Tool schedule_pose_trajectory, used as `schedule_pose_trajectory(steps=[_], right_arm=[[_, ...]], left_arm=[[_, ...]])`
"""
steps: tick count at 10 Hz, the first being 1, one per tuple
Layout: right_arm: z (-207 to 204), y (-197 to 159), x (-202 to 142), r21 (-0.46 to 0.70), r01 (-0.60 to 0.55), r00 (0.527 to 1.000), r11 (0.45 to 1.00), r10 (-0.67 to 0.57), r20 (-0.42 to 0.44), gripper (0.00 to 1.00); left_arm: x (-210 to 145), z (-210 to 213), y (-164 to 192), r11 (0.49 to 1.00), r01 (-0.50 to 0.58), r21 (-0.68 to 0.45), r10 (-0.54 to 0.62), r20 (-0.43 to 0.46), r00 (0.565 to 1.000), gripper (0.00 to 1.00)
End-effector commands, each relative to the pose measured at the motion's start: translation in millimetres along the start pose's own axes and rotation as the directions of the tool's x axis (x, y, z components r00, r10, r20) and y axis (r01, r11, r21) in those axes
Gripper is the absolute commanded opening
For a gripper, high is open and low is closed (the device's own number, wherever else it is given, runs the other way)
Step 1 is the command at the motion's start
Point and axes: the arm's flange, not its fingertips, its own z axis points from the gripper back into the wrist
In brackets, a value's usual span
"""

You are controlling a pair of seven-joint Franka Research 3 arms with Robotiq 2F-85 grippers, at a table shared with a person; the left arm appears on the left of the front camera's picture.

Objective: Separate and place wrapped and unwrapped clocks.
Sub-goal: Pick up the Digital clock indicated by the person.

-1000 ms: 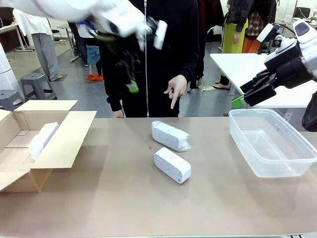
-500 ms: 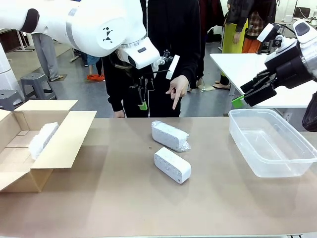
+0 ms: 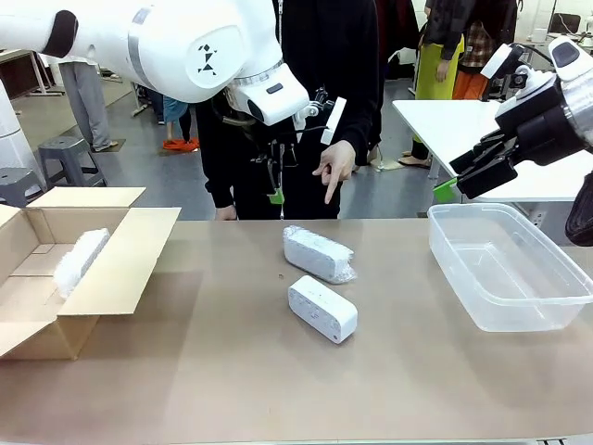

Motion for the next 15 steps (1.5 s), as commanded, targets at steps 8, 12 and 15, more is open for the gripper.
schedule_pose_trajectory(steps=[8,12,15], right_arm=[[-1,-1,-2,0.018,0.000,1.000,1.000,0.000,0.005,1.00],[-1,-1,-2,0.018,0.000,1.000,1.000,0.000,0.005,1.00],[-1,-1,-2,0.018,0.000,1.000,1.000,0.000,0.005,1.00]], left_arm=[[14,-132,116,0.914,0.301,-0.273,-0.294,0.065,0.954,1.00],[33,-169,102,0.927,0.268,-0.264,-0.269,0.030,0.963,1.00],[33,-187,100,0.929,0.267,-0.257,-0.271,0.023,0.962,1.00]])
